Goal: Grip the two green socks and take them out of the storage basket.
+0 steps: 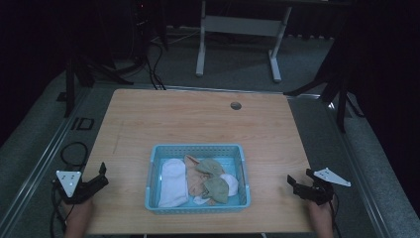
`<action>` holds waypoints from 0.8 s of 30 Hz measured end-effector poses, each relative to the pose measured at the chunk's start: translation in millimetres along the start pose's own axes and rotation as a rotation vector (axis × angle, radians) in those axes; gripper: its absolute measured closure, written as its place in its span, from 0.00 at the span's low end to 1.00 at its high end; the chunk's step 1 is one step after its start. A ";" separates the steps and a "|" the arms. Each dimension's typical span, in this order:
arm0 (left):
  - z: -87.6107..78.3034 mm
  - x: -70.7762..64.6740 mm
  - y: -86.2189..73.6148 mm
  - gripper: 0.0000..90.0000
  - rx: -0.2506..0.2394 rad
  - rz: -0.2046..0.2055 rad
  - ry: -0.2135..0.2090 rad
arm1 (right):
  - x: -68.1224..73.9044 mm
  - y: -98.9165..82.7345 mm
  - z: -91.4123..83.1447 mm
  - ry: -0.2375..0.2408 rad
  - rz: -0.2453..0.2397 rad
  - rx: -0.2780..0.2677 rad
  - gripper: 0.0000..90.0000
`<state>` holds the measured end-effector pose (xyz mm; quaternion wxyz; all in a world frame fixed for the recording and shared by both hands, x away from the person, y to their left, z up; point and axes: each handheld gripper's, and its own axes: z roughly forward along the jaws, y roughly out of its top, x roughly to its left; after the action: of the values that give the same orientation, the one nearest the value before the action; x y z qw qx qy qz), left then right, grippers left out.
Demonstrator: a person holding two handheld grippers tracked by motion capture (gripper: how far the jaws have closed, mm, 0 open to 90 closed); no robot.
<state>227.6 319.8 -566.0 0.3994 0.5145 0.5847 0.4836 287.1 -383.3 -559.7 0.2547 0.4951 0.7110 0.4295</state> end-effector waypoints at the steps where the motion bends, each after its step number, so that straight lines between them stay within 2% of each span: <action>1: -1.9 0.6 0.4 0.00 -0.013 -0.014 -0.003 | -0.1 0.0 0.0 0.004 0.000 0.002 0.13; 3: -1.9 0.6 0.4 0.00 -0.013 -0.014 -0.003 | 0.1 -0.1 -0.1 0.005 0.001 0.002 0.13; 4: -5.3 2.9 0.1 0.00 -0.016 -0.058 -0.045 | 0.1 -0.1 -0.1 0.005 0.001 0.002 0.13; 5: -6.4 4.0 -0.5 0.00 -0.010 -0.069 -0.080 | -0.4 0.0 0.0 0.024 0.007 0.007 0.13; 6: -6.1 4.3 -0.9 0.00 -0.009 -0.070 -0.088 | -0.6 0.1 0.4 0.030 0.006 0.010 0.13; 8: -5.1 4.4 -1.2 0.00 -0.001 -0.065 -0.090 | -0.2 0.2 0.6 0.027 0.005 0.014 0.14; 9: -3.6 3.5 -0.9 0.00 0.016 -0.044 -0.085 | 0.0 0.3 0.8 0.024 0.003 0.015 0.14; 10: -3.6 3.5 -0.9 0.00 0.016 -0.044 -0.085 | 0.0 0.3 0.8 0.024 0.003 0.015 0.14; 12: -1.1 1.7 -0.9 0.00 0.038 -0.014 -0.093 | 0.7 0.2 1.2 0.008 0.005 0.021 0.14; 14: -0.1 1.6 -0.7 0.00 0.045 -0.012 -0.090 | 0.4 0.5 1.9 0.008 0.006 0.033 0.14; 17: 0.0 3.0 -0.7 0.00 0.043 -0.025 -0.095 | 0.4 1.0 3.2 0.061 -0.016 0.048 0.15; 20: 0.5 2.5 -0.7 0.00 0.048 -0.019 -0.090 | 1.8 1.2 3.9 0.074 -0.036 0.054 0.15; 24: 0.5 1.8 -0.8 0.00 0.046 -0.012 -0.093 | 0.0 1.2 3.4 0.103 -0.024 0.050 0.15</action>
<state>227.7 321.7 -566.8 0.4172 0.5420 0.5794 0.4433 290.4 -382.0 -560.3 0.2104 0.4701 0.7395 0.4333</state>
